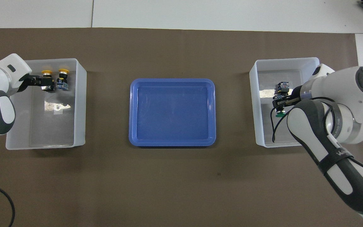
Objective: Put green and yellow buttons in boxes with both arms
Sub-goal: 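Release the green button into the box with the right gripper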
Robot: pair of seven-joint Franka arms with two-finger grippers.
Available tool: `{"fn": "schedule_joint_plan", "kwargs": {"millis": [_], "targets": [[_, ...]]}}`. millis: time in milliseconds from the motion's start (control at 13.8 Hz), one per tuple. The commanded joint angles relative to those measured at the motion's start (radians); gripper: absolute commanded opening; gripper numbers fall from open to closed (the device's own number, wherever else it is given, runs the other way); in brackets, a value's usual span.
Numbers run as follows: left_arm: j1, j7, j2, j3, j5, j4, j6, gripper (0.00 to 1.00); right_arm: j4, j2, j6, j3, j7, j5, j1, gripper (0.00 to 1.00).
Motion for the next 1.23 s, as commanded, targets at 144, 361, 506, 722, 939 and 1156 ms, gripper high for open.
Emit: {"fn": "schedule_joint_plan", "kwargs": {"millis": [144, 361, 506, 722, 939, 1156], "targets": [[-0.034, -0.02, -0.203, -0.004, 0.002, -0.023, -0.284, 1.0, -0.037, -0.047, 0.018, 0.009, 0.083, -0.005, -0.001, 1.0], [-0.076, -0.082, -0.314, -0.006, 0.002, -0.033, -0.449, 1.0, 0.024, -0.056, -0.001, 0.007, 0.133, -0.014, 0.004, 1.0], [-0.119, -0.16, -0.354, -0.004, 0.002, -0.029, -0.489, 1.0, 0.058, -0.08, -0.028, 0.007, 0.183, -0.02, 0.008, 1.0], [-0.132, -0.195, -0.383, -0.007, 0.003, 0.003, -0.55, 1.0, 0.154, -0.131, -0.179, 0.01, 0.33, -0.147, 0.008, 1.0], [-0.121, -0.184, -0.316, -0.004, 0.005, 0.194, -0.725, 1.0, 0.274, -0.155, -0.354, 0.007, 0.399, -0.155, 0.001, 1.0], [-0.115, -0.182, -0.235, 0.008, 0.011, 0.377, -0.838, 1.0, 0.399, -0.177, -0.522, -0.003, 0.403, -0.155, -0.032, 1.0]]}}
